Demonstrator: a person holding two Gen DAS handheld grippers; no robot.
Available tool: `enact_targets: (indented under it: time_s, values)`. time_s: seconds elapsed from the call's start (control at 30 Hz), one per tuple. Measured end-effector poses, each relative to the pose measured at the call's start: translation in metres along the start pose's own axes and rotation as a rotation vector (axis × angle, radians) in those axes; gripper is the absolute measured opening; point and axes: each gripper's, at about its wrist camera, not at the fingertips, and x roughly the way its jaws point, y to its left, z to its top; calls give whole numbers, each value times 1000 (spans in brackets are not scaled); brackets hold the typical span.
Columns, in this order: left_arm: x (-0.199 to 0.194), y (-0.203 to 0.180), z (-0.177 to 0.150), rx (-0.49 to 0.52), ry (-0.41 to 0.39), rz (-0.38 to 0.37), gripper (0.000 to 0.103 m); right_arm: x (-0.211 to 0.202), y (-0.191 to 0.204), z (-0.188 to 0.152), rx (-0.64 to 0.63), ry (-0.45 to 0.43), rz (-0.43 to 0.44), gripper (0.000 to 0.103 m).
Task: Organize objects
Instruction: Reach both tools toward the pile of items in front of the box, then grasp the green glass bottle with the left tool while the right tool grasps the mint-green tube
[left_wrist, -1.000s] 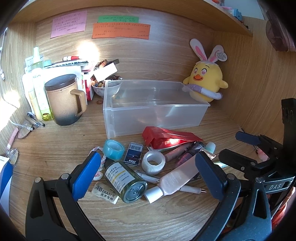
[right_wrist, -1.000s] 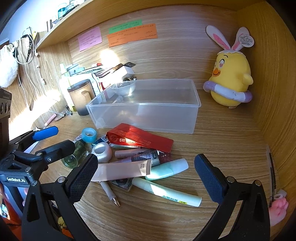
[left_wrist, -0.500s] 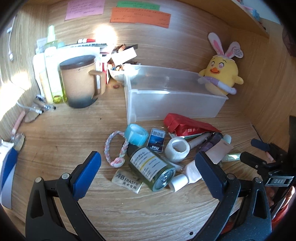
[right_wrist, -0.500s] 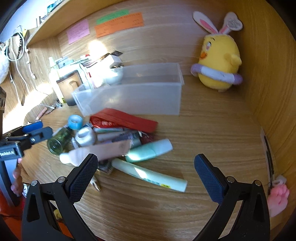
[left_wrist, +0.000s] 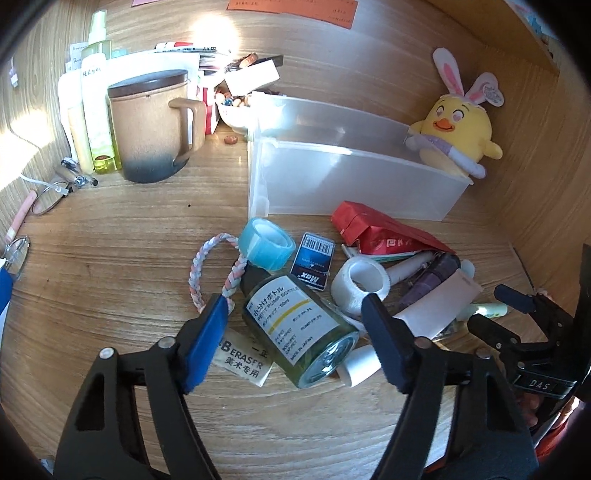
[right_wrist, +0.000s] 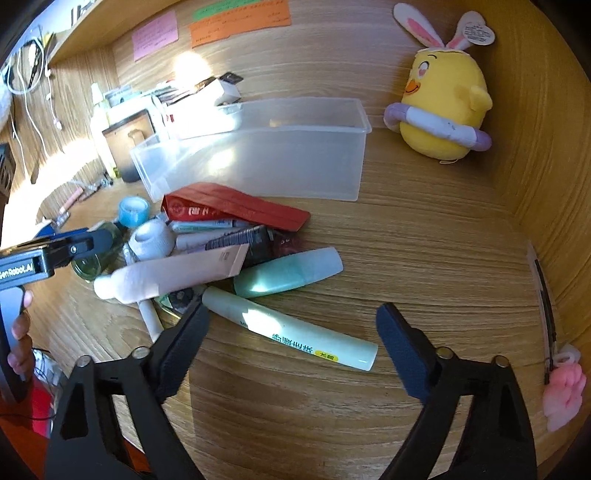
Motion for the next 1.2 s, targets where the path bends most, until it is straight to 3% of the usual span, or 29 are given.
enact_targets:
  time_s: [0.13, 0.27, 0.43, 0.57, 0.77, 1.03, 1.2]
  values:
    - [3, 2, -2, -1, 21, -10, 62, 4, 3, -2, -29, 5, -20, 75]
    - [0, 2, -5, 8, 19, -2, 60, 5, 5, -2, -52, 19, 6, 59]
    - [-7, 3, -8, 47, 22, 8, 46, 2, 10, -6, -90, 30, 6, 42]
    - [-14, 4, -11, 87, 26, 25, 41, -3, 12, -10, -110, 43, 9, 31]
    - [-10, 12, -8, 67, 38, 14, 42, -6, 9, -10, -89, 64, 72, 30]
    - [2, 19, -2, 7, 27, -11, 42, 4, 20, -1, -121, 69, 83, 30]
    - [-1, 22, -2, -17, 5, -24, 41, 2, 19, -3, -113, 64, 89, 15]
